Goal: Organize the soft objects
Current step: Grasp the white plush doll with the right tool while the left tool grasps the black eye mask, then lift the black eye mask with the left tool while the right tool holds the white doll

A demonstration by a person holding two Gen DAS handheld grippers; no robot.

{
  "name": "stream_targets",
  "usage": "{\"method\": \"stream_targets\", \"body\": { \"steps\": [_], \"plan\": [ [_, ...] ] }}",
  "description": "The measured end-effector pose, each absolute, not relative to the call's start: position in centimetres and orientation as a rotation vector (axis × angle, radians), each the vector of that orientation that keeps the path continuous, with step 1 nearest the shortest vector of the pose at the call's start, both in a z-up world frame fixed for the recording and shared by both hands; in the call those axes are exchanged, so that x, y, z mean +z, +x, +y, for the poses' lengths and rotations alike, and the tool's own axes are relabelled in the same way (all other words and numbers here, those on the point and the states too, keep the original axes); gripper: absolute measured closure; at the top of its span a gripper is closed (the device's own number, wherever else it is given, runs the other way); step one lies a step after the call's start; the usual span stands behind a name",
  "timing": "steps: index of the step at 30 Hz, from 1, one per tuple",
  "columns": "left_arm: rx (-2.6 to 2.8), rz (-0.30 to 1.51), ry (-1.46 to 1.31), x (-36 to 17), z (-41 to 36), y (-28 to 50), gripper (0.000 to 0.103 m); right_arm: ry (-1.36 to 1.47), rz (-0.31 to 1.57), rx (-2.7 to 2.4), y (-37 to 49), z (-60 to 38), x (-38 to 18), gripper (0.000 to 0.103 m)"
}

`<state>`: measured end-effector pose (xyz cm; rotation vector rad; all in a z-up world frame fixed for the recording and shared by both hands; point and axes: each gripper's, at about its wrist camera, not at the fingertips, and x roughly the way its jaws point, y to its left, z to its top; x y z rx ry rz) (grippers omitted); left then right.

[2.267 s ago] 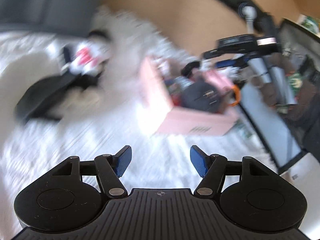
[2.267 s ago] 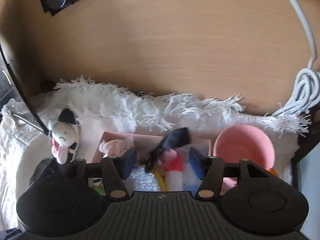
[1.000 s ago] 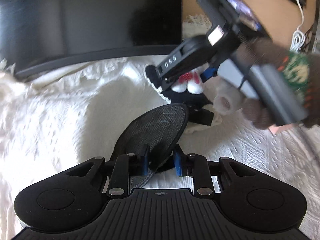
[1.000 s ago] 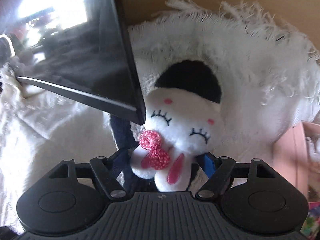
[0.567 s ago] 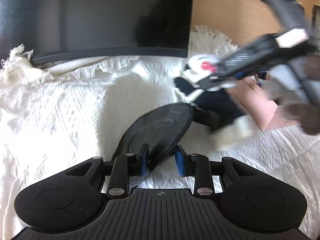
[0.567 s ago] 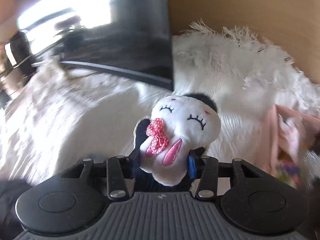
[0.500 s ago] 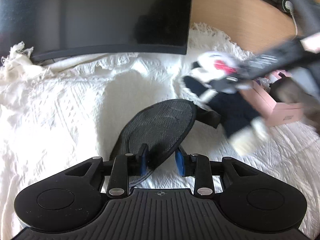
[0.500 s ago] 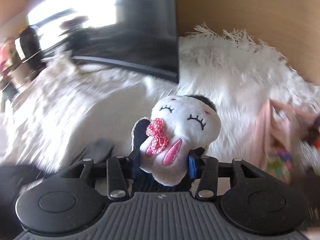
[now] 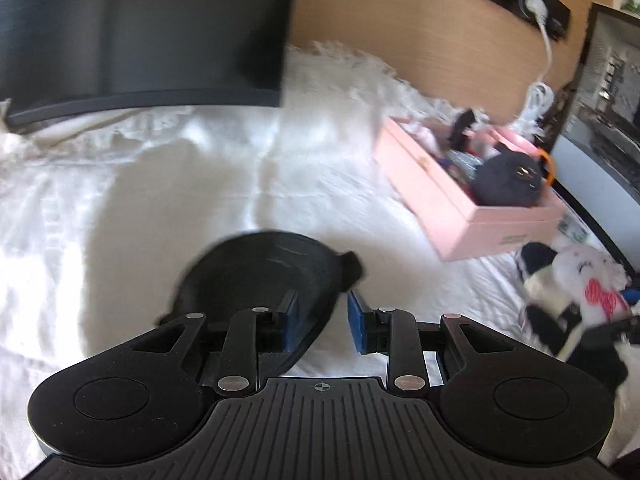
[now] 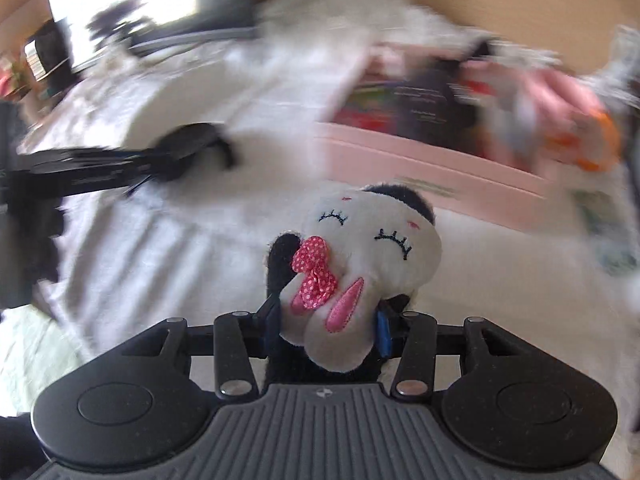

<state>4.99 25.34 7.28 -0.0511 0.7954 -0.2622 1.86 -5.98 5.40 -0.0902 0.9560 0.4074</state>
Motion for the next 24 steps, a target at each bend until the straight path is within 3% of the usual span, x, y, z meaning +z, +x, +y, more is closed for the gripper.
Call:
{"method": "stream_targets", "body": {
  "steps": [6,11,24],
  "plan": [
    [-0.342,0.842,-0.046,6.7,22.0,5.4,0.072,-0.057,0.923,0.197,1.5,-11.0,2.7,0.053],
    [-0.379,0.812,-0.092,8.0,21.3,4.7,0.071,-0.003,0.905,0.204,0.6,-11.8,1.0,0.033],
    [-0.041,0.786,-0.335,8.6,34.3,8.6,0.072,-0.082,0.745,0.155,-1.0,-10.0,-2.1,0.002]
  ]
}}
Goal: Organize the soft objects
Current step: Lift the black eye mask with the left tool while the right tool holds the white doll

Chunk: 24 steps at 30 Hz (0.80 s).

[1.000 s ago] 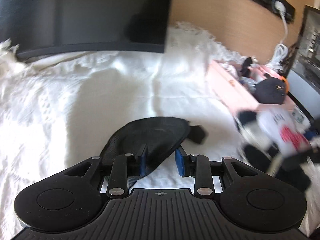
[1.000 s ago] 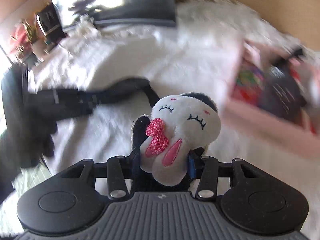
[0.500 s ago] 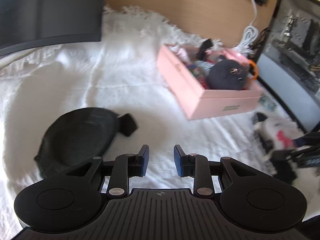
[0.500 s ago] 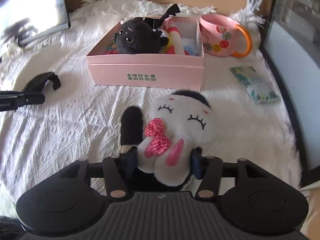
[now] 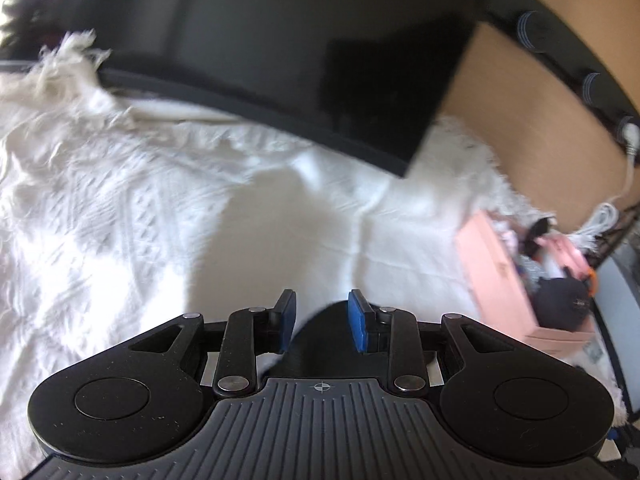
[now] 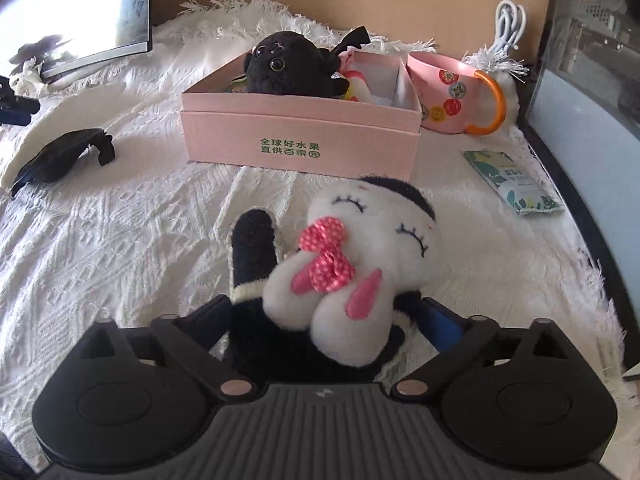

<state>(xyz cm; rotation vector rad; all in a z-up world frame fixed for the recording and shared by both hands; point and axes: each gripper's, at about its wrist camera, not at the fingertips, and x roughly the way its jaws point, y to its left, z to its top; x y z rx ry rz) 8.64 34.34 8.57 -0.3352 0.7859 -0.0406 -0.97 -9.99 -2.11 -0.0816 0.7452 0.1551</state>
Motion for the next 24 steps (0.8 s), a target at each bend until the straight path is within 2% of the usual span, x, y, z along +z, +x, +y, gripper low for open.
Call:
{"method": "stream_targets", "body": {
  "steps": [13,20,24],
  "plan": [
    [-0.208,0.968,-0.506,3.2,35.3,10.3,0.071,-0.015,0.706,0.178,-1.2,-11.2,-2.8,0.000],
    [-0.327,1.050,-0.447,2.6,31.2,8.2,0.070,-0.015,0.705,0.177,-1.2,-11.1,-2.9,0.000],
    [-0.341,1.029,-0.363,3.1,27.4,6.7,0.070,-0.015,0.705,0.177,-1.2,-11.1,-2.9,0.000]
  ]
}}
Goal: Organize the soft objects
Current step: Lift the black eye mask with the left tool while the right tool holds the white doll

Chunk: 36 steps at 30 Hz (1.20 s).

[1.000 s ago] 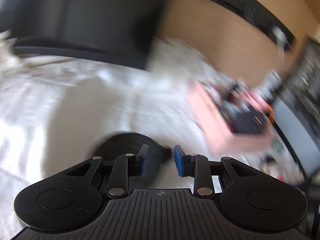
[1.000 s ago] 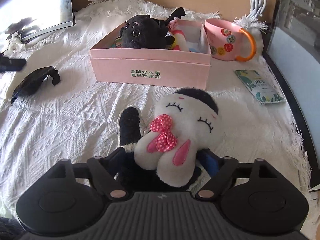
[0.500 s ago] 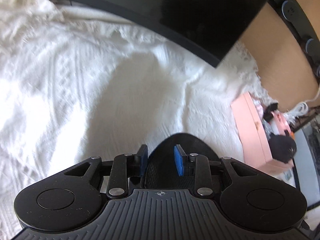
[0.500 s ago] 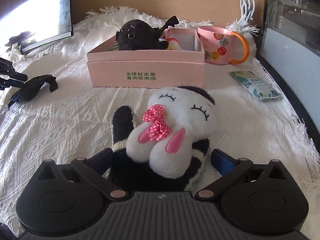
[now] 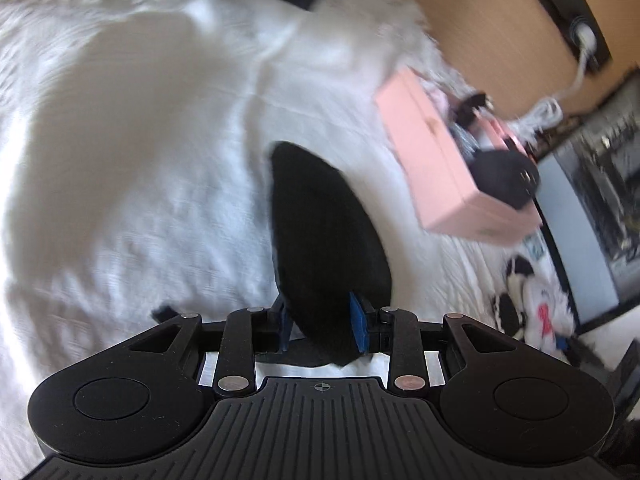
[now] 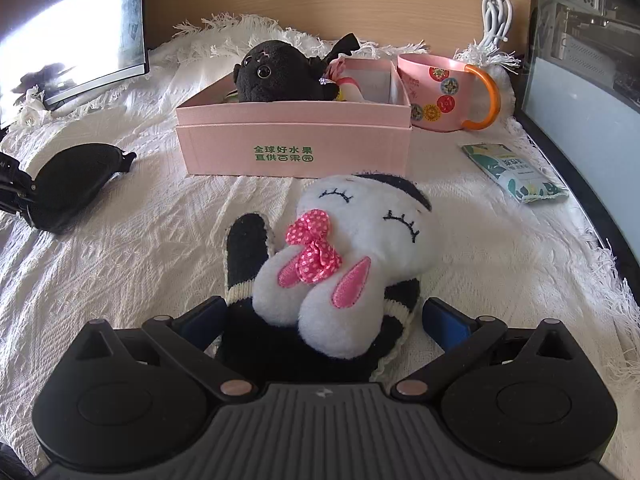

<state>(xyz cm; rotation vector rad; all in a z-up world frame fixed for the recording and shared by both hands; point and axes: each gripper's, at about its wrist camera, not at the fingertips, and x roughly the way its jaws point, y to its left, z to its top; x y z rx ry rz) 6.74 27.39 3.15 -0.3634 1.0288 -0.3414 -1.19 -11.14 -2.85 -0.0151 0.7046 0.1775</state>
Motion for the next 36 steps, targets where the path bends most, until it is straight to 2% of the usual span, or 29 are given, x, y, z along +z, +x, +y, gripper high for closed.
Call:
{"method": "stream_targets", "body": {
  "steps": [6,19,26,29,36],
  "plan": [
    [-0.277,0.972,-0.300,2.8,23.8,6.7,0.070,-0.015,0.704,0.177,-1.2,-11.1,-2.8,0.000],
    [-0.248,0.974,-0.349,2.6,23.2,7.4,0.069,-0.015,0.705,0.180,-1.4,-11.1,-2.7,0.000],
    [-0.209,0.957,-0.255,3.0,21.6,7.1,0.069,-0.022,0.705,0.181,-1.6,-11.1,-2.7,0.000],
    [-0.190,0.952,-0.250,3.6,21.2,7.3,0.078,-0.033,0.707,0.180,-1.7,-10.9,-2.7,0.000],
    [-0.197,0.913,-0.164,4.9,20.4,7.7,0.078,-0.033,0.706,0.181,-1.7,-11.0,-2.7,0.000]
  ]
}}
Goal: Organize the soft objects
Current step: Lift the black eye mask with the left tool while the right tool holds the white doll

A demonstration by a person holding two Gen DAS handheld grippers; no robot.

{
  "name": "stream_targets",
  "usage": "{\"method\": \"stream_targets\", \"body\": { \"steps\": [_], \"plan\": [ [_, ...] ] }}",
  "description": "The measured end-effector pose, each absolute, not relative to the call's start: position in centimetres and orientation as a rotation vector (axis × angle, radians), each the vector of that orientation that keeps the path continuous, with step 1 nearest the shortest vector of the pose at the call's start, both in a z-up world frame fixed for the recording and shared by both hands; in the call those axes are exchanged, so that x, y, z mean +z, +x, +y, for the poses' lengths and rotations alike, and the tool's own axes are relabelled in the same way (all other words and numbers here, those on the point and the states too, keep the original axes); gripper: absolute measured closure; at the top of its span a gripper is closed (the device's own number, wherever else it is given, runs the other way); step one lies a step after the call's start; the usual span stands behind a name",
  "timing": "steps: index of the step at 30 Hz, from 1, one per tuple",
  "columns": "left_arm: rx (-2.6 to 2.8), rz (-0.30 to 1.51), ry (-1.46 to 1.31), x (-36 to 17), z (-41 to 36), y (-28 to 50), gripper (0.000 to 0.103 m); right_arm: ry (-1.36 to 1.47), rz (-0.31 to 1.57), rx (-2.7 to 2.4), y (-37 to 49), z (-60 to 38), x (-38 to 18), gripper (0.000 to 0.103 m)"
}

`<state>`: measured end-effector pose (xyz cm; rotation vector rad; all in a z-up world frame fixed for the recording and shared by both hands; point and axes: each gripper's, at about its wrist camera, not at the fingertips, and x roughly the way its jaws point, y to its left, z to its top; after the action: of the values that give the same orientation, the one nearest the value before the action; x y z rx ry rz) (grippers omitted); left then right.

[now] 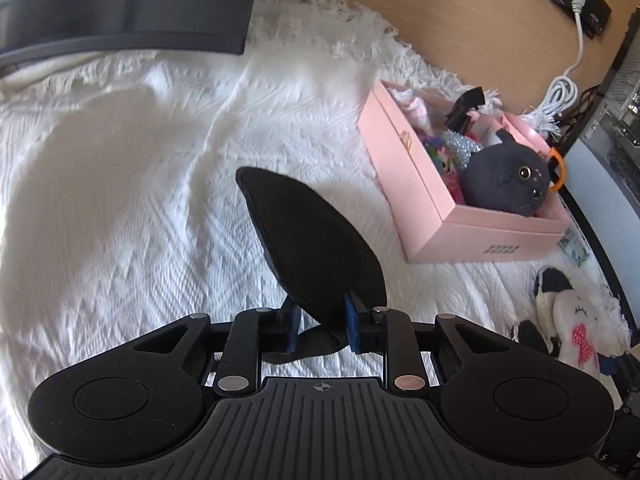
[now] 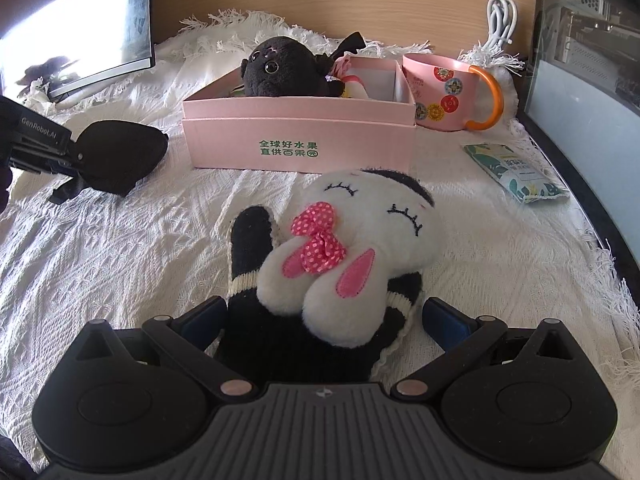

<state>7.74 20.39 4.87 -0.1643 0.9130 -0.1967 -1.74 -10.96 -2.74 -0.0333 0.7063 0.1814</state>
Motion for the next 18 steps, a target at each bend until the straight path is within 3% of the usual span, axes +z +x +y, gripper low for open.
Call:
{"method": "stream_targets", "body": {
  "steps": [18],
  "plan": [
    [-0.143,0.845,-0.296,3.6,20.9,16.6,0.077,-0.045,0.713,0.198,-1.6,-11.0,-2.7,0.000]
  ]
}}
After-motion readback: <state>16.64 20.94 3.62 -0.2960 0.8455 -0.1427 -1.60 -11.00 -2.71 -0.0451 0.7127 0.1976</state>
